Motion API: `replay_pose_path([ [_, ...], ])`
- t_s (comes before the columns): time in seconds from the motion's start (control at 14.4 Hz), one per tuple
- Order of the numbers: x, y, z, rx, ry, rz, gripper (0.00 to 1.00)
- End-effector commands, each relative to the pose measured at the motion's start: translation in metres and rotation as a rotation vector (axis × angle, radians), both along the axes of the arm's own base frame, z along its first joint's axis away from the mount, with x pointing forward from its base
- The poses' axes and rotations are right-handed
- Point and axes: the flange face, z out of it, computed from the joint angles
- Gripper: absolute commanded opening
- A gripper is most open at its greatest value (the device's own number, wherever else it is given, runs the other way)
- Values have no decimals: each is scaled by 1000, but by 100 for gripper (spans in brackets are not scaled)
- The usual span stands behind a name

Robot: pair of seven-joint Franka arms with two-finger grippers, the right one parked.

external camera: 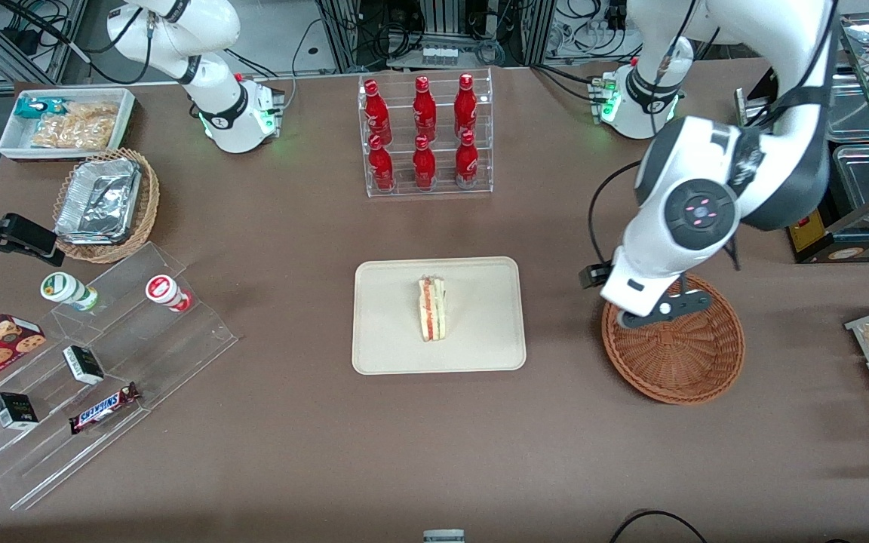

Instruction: Place sandwich from basket to tray

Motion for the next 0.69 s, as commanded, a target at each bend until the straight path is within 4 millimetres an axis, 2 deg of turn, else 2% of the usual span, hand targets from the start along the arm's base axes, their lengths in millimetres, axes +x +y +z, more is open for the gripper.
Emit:
replay_pose_path([
  [0.0, -18, 46, 30, -44, 7, -55, 100],
  [0.07, -22, 55, 42, -63, 11, -79, 100],
  [0.35, -40, 126, 89, -160, 54, -230, 100],
  [0.49, -46, 152, 108, -178, 39, -290, 100],
  [0.62, -51, 166, 126, -161, 8, -316, 100],
])
